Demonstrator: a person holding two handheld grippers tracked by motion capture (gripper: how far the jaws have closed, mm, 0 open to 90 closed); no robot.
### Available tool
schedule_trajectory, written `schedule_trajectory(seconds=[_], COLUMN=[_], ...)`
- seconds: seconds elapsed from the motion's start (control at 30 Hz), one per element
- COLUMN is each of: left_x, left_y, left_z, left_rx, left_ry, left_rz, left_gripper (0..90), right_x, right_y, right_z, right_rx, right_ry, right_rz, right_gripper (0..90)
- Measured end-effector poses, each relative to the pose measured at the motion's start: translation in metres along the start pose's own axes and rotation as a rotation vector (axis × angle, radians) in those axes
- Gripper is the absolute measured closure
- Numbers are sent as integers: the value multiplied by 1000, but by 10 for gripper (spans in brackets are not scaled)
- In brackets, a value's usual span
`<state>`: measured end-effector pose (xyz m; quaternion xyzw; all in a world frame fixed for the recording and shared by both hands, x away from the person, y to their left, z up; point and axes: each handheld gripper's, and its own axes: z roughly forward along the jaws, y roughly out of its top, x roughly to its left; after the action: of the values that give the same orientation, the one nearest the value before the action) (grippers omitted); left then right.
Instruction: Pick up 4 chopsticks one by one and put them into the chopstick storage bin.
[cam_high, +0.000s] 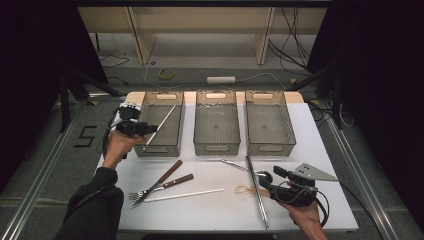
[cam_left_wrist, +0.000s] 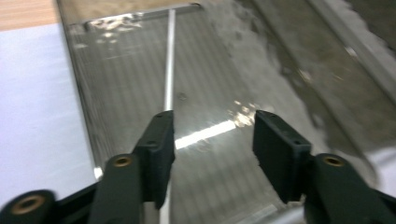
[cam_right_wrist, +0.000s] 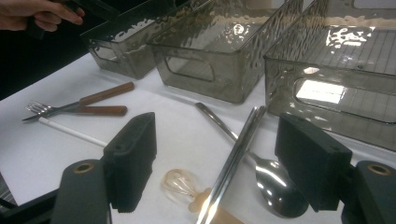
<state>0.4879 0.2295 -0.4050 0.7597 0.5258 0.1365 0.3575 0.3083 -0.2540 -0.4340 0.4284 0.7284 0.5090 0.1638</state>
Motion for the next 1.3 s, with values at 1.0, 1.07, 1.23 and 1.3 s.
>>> schedule_trajectory(seconds=[1.0, 1.07, 1.23, 1.3], left_x=[-92, -97, -107, -111], left_y=[-48, -52, -62, -68], left_z=[-43, -42, -41, -39], left_rx=[106, 136, 210, 248], left_ry=[-157, -172, -187, -191], left_rz=[272, 296, 375, 409], left_gripper=[246, 249, 275, 293], right_x=[4, 3, 4, 4], right_y=[0, 1, 1, 1], right_z=[-2, -2, -1, -1], right_rx=[2, -1, 1, 3], right_ry=[3, 5, 8, 7], right_rz=[-20, -16, -19, -22], right_gripper=[300, 300, 300, 300])
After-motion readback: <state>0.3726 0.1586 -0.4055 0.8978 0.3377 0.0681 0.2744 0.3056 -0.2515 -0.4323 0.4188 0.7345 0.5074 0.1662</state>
